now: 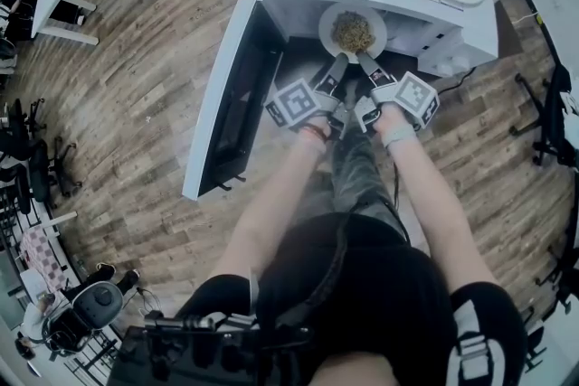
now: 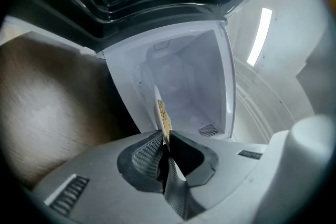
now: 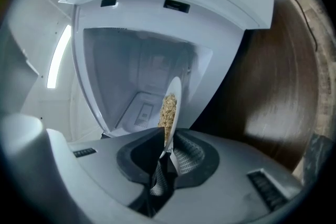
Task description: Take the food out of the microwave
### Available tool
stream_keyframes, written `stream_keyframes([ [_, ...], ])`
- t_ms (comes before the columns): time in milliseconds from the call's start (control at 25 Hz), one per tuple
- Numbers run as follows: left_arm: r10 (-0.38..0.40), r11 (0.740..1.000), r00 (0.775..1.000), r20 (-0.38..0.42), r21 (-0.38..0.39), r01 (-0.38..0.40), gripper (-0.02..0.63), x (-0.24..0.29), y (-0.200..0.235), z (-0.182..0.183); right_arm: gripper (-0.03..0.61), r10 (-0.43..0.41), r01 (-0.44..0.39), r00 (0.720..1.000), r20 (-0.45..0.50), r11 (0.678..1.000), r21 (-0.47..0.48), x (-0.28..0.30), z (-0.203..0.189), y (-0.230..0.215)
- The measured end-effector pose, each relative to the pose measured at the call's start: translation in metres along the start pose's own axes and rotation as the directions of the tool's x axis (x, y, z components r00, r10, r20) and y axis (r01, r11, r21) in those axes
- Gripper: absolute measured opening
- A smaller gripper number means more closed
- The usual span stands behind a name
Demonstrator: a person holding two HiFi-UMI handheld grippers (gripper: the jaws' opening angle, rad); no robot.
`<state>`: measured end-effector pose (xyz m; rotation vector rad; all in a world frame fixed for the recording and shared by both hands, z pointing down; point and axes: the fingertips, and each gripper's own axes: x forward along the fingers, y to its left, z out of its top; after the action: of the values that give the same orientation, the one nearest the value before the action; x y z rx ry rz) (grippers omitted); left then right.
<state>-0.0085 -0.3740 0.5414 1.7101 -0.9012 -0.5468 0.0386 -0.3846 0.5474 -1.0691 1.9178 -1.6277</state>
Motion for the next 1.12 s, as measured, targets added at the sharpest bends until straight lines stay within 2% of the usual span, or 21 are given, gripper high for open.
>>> stream_keyframes([
  [160,0.019,1.000,1.000,0.000,0.003,-0.019,0.052,-0.001,0.004,-0.002,0.046,-0.020,0.019,1.000,-0.008,0.999,-0.035,0.000,-0.001,-0.001],
  [280,0.048,0.997,0.999,-0.011,0.061,-0.047,0.066,0.001,0.006,-0.004,0.048,-0.056,0.055,0.998,-0.007,0.995,-0.086,-0.003,-0.001,-0.001],
  [480,0.096,0.982,0.995,-0.030,0.165,-0.090,0.113,0.004,0.010,-0.004,0.040,-0.054,0.050,0.998,-0.022,0.985,-0.163,-0.005,-0.001,0.002],
  [680,0.088,0.983,0.996,-0.034,0.166,-0.082,0.101,0.001,0.007,-0.009,0.040,-0.069,0.062,0.997,-0.019,0.966,-0.251,-0.010,-0.003,0.006],
  [920,0.079,0.977,0.996,-0.046,0.202,-0.068,0.100,-0.009,0.001,-0.013,0.071,-0.074,0.050,0.996,-0.046,0.914,-0.403,-0.017,-0.011,0.011],
  [1040,0.074,0.978,0.997,-0.032,0.196,-0.066,0.100,-0.013,0.000,-0.014,0.071,-0.077,0.048,0.996,-0.047,0.894,-0.445,-0.018,-0.013,0.014],
  [1120,0.069,0.979,0.997,-0.024,0.194,-0.063,0.100,-0.018,-0.003,-0.014,0.071,-0.071,0.042,0.996,-0.048,0.892,-0.451,-0.019,-0.016,0.017],
])
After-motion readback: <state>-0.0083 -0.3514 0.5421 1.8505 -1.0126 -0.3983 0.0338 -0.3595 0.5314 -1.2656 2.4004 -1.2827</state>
